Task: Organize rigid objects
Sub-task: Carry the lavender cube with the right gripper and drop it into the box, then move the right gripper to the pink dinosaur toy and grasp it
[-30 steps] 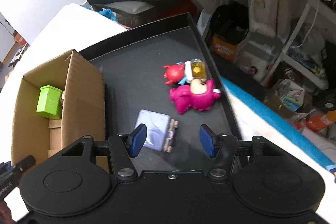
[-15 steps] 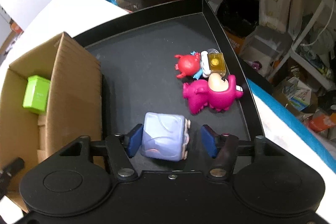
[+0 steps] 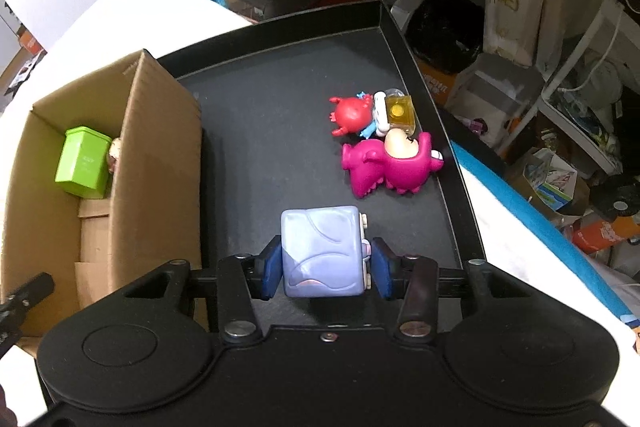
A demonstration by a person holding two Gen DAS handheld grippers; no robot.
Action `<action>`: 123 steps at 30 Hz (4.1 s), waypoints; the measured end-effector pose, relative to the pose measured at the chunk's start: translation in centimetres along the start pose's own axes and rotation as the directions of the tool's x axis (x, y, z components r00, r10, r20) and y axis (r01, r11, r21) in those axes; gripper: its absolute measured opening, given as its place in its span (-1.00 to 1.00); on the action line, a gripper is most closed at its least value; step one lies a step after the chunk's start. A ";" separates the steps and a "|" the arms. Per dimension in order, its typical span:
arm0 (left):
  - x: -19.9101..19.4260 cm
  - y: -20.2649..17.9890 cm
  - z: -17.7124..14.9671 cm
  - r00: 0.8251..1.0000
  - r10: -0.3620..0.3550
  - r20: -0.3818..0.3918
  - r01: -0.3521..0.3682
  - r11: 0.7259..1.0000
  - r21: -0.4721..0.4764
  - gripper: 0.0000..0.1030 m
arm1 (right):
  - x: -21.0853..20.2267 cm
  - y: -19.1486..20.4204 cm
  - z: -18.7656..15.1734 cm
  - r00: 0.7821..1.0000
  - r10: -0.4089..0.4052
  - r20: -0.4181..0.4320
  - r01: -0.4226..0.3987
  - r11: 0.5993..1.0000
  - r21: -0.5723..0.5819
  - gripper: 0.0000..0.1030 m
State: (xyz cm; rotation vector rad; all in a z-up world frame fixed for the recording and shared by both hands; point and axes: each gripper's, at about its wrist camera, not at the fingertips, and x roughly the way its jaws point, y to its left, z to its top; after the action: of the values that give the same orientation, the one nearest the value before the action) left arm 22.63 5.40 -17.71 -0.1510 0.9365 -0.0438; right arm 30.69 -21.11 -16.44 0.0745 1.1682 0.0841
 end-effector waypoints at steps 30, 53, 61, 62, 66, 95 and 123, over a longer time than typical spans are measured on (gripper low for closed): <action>-0.1 0.2 0.0 1.000 -0.015 0.001 0.015 1.000 -0.019 -0.64 | -7.9 7.2 3.2 0.985 0.083 0.151 -0.061 0.988 -0.142 -0.15; -0.1 0.4 0.1 1.000 -0.023 -0.002 0.022 0.999 -0.031 -0.64 | -5.5 14.4 2.9 0.975 0.214 0.054 -0.197 0.953 -0.231 -0.14; 0.0 0.3 0.1 1.000 -0.025 -0.003 0.025 0.999 -0.034 -0.64 | -3.7 15.5 2.4 0.976 0.217 0.021 -0.207 0.951 -0.230 -0.14; 0.0 0.3 0.1 1.000 -0.025 -0.003 0.025 0.999 -0.034 -0.63 | -3.6 15.5 2.5 0.976 0.216 0.018 -0.206 0.951 -0.233 -0.14; 0.0 0.3 0.0 1.000 -0.026 -0.003 0.026 0.999 -0.034 -0.64 | -3.4 15.8 2.5 0.974 0.227 0.012 -0.218 0.947 -0.237 -0.13; -0.1 0.3 0.0 1.000 -0.019 -0.001 0.019 0.999 -0.026 -0.63 | -6.2 5.1 3.0 0.983 0.167 0.076 -0.154 0.976 -0.152 0.01; 0.5 -0.2 -0.1 1.000 0.009 -0.017 -0.009 1.000 -0.007 -0.63 | -0.7 -3.4 2.9 0.992 0.049 0.116 -0.055 0.997 0.046 0.28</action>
State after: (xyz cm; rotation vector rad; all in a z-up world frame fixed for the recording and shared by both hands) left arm 22.89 5.10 -18.13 -0.1527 0.9539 -0.0332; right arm 33.20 -24.63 -15.02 0.1515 1.0540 0.0959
